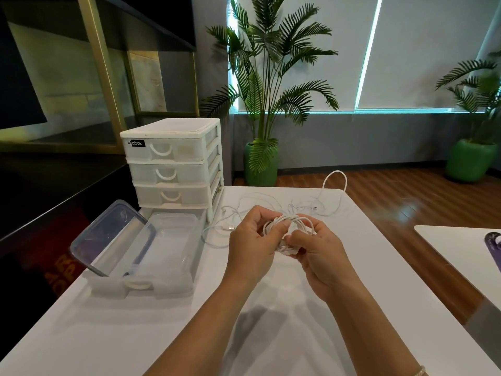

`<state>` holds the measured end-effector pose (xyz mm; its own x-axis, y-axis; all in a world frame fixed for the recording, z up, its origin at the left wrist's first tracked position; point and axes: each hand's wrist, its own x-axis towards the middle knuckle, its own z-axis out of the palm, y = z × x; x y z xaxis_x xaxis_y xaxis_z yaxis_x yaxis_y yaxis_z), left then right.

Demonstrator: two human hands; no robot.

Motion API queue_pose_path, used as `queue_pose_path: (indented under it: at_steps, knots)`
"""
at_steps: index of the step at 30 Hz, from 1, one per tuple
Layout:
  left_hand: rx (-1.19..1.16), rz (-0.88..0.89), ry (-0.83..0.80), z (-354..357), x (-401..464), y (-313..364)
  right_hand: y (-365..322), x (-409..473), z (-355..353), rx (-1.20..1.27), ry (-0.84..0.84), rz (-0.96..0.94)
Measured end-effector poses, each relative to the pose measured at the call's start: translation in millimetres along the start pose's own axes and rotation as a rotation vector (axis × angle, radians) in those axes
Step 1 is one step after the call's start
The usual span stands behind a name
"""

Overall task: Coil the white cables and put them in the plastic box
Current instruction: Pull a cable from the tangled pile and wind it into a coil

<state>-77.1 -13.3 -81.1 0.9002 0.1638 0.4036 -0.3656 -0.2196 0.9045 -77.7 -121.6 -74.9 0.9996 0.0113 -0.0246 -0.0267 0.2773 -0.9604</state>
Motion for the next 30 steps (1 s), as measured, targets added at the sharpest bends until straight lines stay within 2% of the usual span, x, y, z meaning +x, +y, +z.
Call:
queue_pose_path:
  at_steps: [7, 14, 17, 20, 26, 30]
  knots:
    - [0.016, 0.017, -0.043, 4, -4, -1, 4, 2, 0, 0.008, 0.049, -0.013]
    - [0.014, -0.036, 0.046, 5, -1, -1, 2, 2, 0, -0.057, 0.032, 0.039]
    - [-0.13, -0.114, 0.11, -1, 5, 0, 1, 0, -3, -0.077, 0.019, 0.097]
    - [-0.323, -0.274, 0.152, -5, 8, 0, 1, -3, 1, -0.155, -0.018, 0.101]
    - [-0.595, -0.49, 0.181, -4, 9, 4, -1, -6, -1, -0.392, -0.05, -0.017]
    - [-0.701, -0.559, 0.164, -6, 9, 8, 4, -8, 2, -0.504, 0.017, -0.133]
